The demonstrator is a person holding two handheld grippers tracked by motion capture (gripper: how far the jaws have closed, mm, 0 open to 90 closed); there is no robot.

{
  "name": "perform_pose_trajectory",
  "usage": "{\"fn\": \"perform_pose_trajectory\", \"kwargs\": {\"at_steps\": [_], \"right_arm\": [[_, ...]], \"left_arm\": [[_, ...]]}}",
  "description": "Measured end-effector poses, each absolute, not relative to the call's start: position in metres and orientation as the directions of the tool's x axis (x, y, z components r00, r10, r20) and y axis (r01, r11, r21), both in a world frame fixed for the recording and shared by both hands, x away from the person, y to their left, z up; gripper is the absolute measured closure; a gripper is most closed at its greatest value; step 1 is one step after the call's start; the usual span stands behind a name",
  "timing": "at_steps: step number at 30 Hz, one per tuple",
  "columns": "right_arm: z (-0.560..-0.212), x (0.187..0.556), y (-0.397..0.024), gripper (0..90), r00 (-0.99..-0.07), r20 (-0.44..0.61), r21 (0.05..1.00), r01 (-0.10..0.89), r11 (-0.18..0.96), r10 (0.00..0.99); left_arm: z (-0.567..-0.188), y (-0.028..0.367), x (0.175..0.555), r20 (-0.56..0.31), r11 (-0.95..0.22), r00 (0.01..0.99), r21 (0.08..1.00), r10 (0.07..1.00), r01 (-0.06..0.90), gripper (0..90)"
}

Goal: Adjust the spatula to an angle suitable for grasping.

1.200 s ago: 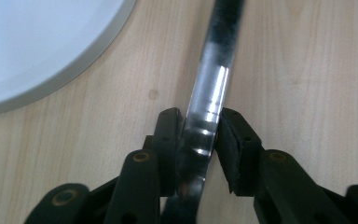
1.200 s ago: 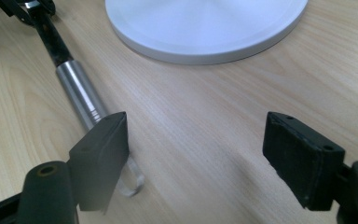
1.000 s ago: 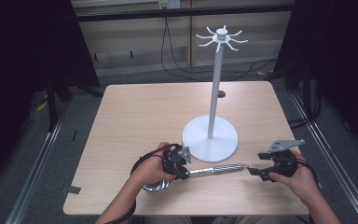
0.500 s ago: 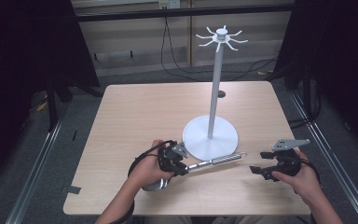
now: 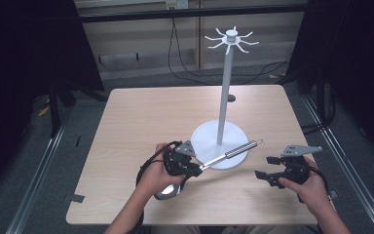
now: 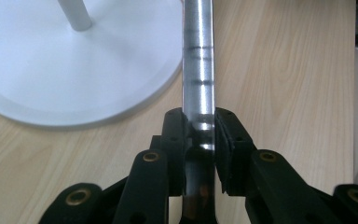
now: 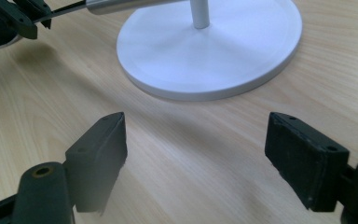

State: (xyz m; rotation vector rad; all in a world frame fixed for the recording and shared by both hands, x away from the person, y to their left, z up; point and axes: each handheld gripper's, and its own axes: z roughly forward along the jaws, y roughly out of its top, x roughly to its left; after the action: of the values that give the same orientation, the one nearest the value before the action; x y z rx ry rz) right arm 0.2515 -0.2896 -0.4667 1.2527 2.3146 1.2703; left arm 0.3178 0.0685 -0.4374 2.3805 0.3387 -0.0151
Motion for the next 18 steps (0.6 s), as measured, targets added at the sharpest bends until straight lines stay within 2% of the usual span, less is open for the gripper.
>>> {"fn": "perform_pose_trajectory", "kwargs": {"at_steps": [3,12,18], "right_arm": [[-0.466,0.251,-0.286,20.3,-0.607,0.209,0.779,0.577,0.245,0.766],[-0.463,0.254,-0.274,21.0,-0.585,0.247,0.799,0.574,0.179,0.773],[-0.460,0.257,-0.264,22.1,-0.583,0.285,0.808,0.573,0.136,0.761]], "left_arm": [[-0.434,0.065,0.318,-0.085,-0.692,0.963,0.680,0.255,0.243,75.4],[-0.430,0.054,0.315,-0.096,-0.606,0.938,0.740,0.334,0.291,75.4],[-0.430,0.047,0.312,-0.078,-0.615,0.945,0.741,0.318,0.269,75.4]]}}
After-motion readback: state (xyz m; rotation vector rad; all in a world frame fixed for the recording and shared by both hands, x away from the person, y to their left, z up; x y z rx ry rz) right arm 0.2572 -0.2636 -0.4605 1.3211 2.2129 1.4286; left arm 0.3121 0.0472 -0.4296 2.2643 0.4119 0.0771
